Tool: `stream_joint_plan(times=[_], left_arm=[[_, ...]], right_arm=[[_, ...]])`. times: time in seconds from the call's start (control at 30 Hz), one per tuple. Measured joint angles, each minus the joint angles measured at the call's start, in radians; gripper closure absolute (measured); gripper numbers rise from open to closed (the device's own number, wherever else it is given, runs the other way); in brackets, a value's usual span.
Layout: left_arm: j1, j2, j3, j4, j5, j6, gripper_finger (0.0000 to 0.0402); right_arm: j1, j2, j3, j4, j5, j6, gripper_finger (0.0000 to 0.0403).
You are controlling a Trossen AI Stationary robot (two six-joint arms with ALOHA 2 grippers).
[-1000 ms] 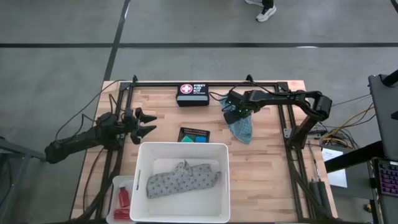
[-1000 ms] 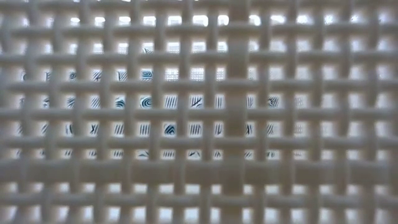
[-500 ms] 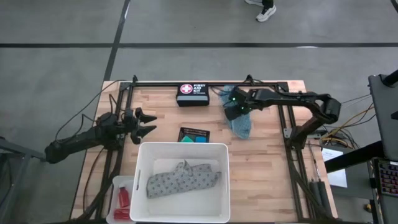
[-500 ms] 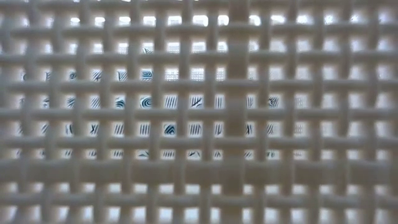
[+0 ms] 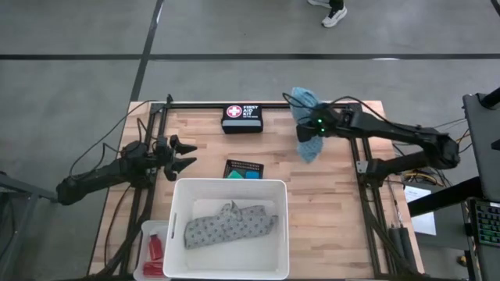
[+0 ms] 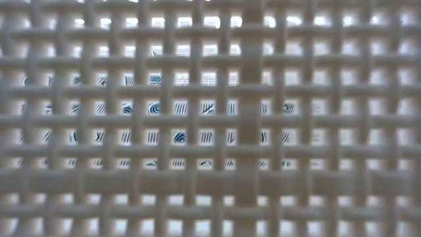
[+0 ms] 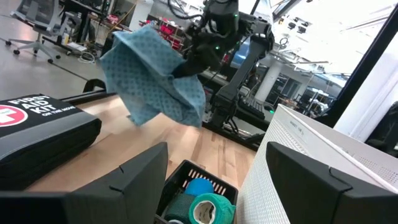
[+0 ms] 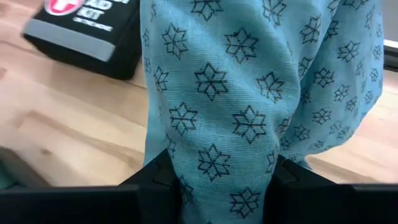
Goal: Pick & Place Medicine items
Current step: Put the blue patient gown into the large white bin
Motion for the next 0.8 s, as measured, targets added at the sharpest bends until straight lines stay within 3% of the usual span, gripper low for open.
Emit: stream_joint_plan(times=[0.23, 0.5, 0.8], left_arm=[[0.0, 0.0, 0.0, 0.0, 0.0, 0.0, 0.0126], [0.0, 0.0, 0.0, 0.0, 0.0, 0.0, 0.0126], [0.0, 0.0, 0.0, 0.0, 0.0, 0.0, 0.0126]], right_arm=[[0.039, -0.141, -0.015, 0.03, 0.005, -0.071, 0.0285], [0.104, -0.267, -0.015, 0.202, -0.003, -0.26, 0.0291], [0.191, -0.304, -0.007, 0.448, -0.211, -0.584, 0.0292]])
